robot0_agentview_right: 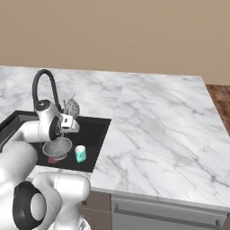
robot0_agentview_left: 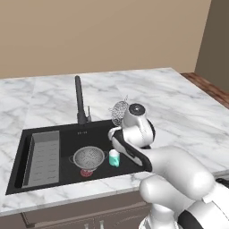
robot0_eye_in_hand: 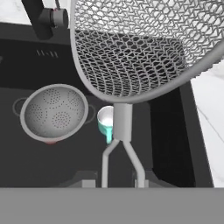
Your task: Pick the strainer and colander and place them in the sink. Then turn on the water.
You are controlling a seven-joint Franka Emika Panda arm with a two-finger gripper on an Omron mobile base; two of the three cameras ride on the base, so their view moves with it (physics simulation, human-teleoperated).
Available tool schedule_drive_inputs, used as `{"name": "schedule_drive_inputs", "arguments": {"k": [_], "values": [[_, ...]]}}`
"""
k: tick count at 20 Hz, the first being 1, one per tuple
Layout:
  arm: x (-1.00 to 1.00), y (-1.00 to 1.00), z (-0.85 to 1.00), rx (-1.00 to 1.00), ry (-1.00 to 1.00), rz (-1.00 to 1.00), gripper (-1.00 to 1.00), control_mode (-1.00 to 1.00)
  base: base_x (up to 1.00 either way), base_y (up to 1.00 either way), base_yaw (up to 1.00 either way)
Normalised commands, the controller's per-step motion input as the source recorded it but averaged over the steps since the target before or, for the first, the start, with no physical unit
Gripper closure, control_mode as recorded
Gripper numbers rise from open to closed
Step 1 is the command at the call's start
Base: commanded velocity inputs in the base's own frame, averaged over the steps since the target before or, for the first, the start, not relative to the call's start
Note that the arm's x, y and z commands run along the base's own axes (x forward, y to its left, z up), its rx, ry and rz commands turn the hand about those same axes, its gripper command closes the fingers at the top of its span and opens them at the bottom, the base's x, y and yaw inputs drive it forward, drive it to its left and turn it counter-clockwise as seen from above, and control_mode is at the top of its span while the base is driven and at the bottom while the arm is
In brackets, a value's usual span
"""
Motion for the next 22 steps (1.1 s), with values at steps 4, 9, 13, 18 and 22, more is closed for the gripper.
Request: {"name": "schedule_drive_inputs", "arguments": {"k": [4, 9, 13, 18, 22], "values": [[0.20, 0.19, -0.14, 0.00, 0.00, 0.05, 1.00, -1.00, 0.00, 0.00, 0.00], [0.14, 0.23, -0.17, 0.00, 0.00, 0.04, 1.00, -1.00, 0.00, 0.00, 0.00], [0.08, 0.28, -0.17, 0.00, 0.00, 0.04, 1.00, -1.00, 0.00, 0.00, 0.00], [0.06, 0.25, -0.17, 0.00, 0.00, 0.05, 1.00, -1.00, 0.00, 0.00, 0.00], [0.04, 0.27, -0.18, 0.00, 0.00, 0.05, 1.00, -1.00, 0.00, 0.00, 0.00]]}}
